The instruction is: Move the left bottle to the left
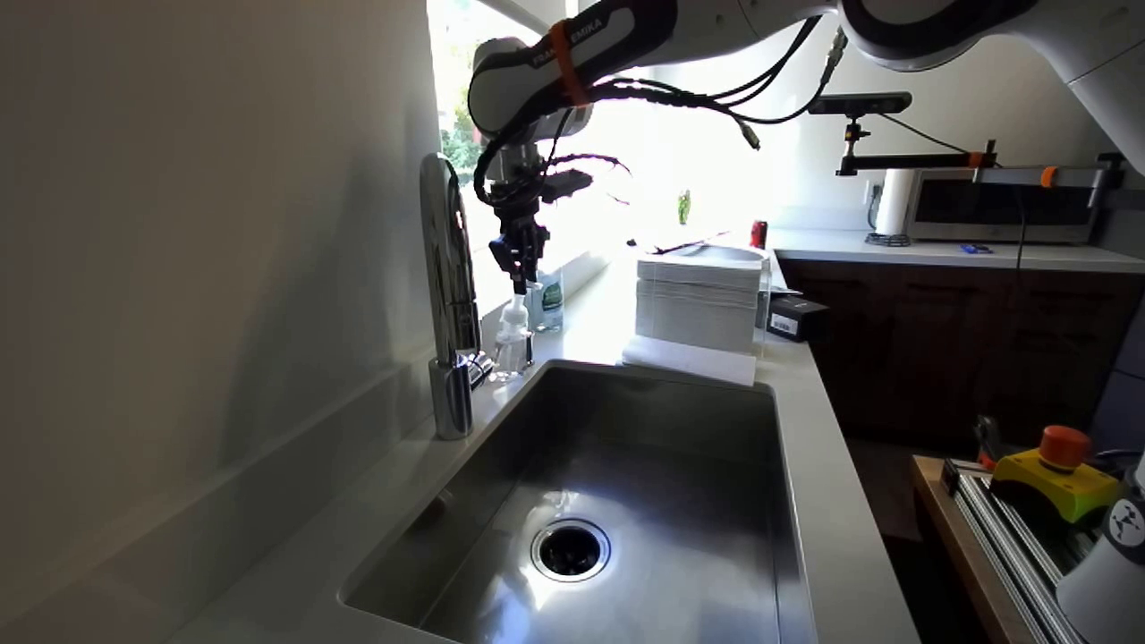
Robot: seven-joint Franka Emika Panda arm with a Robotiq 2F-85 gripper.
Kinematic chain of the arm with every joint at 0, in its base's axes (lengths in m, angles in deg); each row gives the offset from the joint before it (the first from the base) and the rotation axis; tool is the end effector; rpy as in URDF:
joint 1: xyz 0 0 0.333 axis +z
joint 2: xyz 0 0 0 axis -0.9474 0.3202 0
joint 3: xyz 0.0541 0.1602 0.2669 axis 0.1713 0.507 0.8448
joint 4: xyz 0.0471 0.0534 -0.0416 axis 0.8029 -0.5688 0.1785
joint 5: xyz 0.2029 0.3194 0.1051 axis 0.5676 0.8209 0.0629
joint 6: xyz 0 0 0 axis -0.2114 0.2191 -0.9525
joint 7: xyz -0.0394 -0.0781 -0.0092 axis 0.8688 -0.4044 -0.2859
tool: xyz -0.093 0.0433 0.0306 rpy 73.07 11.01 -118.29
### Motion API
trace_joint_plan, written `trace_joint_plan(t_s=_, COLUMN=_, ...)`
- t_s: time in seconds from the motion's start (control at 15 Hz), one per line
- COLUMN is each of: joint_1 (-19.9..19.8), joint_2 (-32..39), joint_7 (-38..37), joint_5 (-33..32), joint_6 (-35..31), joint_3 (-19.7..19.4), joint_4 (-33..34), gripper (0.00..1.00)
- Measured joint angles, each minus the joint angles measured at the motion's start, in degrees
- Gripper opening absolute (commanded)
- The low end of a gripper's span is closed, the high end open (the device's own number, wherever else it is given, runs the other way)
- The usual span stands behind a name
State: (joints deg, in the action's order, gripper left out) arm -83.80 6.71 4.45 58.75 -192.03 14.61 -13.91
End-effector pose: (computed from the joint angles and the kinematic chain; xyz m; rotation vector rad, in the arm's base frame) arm 0.7144 -0.2103 0.3803 3.0213 -0.1415 0.0098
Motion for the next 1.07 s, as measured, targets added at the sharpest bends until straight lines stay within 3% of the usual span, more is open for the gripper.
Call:
trace_joint_plan(t_s=0.33, joint_1=0.0, joint_2=1.9, joint_7=-0.1, joint_5=0.0, joint_6=0.0, joint_3=0.0, joint_4=3.0, gripper=0.08)
trace_joint_plan(t_s=0.4, joint_1=0.0, joint_2=2.5, joint_7=-0.1, joint_5=0.0, joint_6=0.0, joint_3=0.0, joint_4=3.8, gripper=0.13)
trace_joint_plan(t_s=0.47, joint_1=-0.1, joint_2=3.0, joint_7=-0.1, joint_5=0.0, joint_6=0.0, joint_3=0.0, joint_4=4.6, gripper=0.53)
trace_joint_plan(t_s=0.6, joint_1=-0.1, joint_2=3.9, joint_7=-0.1, joint_5=0.0, joint_6=0.0, joint_3=0.0, joint_4=6.1, gripper=0.61)
trace_joint_plan(t_s=0.93, joint_1=-0.3, joint_2=5.6, joint_7=-0.1, joint_5=0.0, joint_6=0.0, joint_3=0.0, joint_4=8.1, gripper=0.98)
trace_joint_plan(t_s=1.07, joint_1=-0.2, joint_2=5.6, joint_7=-0.1, joint_5=0.0, joint_6=0.0, joint_3=0.0, joint_4=8.1, gripper=1.00)
